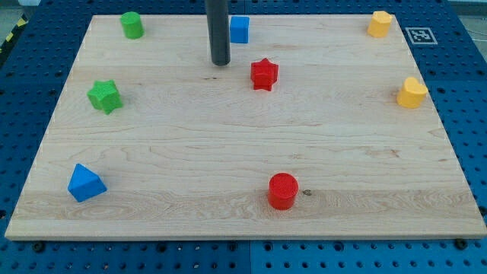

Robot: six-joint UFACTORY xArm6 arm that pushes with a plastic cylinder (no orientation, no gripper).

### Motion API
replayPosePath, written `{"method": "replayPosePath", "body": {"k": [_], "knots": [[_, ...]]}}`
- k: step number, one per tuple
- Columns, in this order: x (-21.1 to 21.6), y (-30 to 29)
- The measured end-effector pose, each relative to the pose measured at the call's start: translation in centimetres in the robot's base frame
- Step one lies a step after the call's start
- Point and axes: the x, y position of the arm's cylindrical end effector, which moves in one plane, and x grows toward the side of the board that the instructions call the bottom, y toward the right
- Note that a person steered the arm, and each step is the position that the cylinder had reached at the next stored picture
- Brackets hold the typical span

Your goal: Keep the red star vertically below the yellow heart

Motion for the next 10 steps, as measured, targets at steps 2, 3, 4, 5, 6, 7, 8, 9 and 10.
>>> {"method": "replayPosePath", "body": {"k": [2, 3, 4, 5, 6, 7, 8, 9, 10], "knots": [[2.8, 5.8], [3.3, 8.3], [4.8, 8.9], [4.8, 8.0], [4.7, 6.9], [5.7, 6.7], [7.9, 7.3], [8.0, 10.0], [9.9, 11.2]]}}
